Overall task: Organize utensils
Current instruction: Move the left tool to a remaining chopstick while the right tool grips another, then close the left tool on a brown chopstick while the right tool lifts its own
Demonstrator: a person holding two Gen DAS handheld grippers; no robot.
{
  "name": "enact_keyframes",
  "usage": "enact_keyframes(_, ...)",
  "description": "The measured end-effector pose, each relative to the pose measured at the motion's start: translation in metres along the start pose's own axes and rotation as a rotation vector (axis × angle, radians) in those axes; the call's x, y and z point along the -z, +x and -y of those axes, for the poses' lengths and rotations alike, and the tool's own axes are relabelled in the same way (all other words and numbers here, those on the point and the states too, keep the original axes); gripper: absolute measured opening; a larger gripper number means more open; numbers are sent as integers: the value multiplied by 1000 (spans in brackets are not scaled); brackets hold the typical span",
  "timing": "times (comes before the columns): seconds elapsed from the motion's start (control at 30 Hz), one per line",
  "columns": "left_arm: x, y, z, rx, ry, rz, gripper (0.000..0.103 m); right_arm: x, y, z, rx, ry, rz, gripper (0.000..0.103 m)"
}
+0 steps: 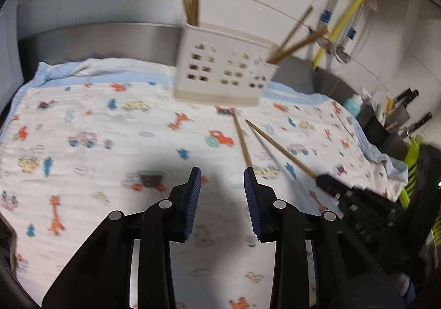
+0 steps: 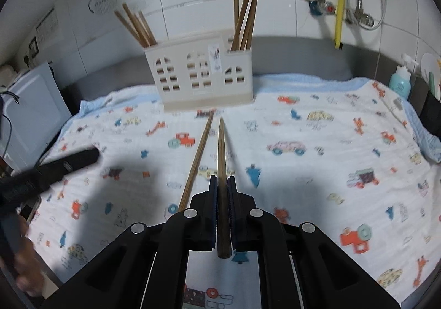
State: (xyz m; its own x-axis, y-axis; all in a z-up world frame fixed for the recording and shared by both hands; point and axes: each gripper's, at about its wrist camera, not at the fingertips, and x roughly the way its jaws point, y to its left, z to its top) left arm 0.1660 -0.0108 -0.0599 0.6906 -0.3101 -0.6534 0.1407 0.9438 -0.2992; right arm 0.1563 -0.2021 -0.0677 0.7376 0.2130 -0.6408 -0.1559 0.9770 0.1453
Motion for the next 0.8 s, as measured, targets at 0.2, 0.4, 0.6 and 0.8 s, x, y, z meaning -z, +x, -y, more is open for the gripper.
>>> enact_keyframes(0.2, 14, 27, 22, 23, 31, -61, 33, -11, -22, 9, -11, -11, 54, 7)
enact_keyframes(0.4, 24, 56, 36, 28, 37, -124, 31, -17, -33, 21, -27, -8, 87, 7)
enact_keyframes(0.6, 25, 75, 45, 8, 50, -145, 23, -22, -39, 30, -38, -7, 107, 7)
enact_keyframes(0.8, 26, 89, 46, -20, 53, -170, 20, -24, -41, 34, -49, -9, 115, 7)
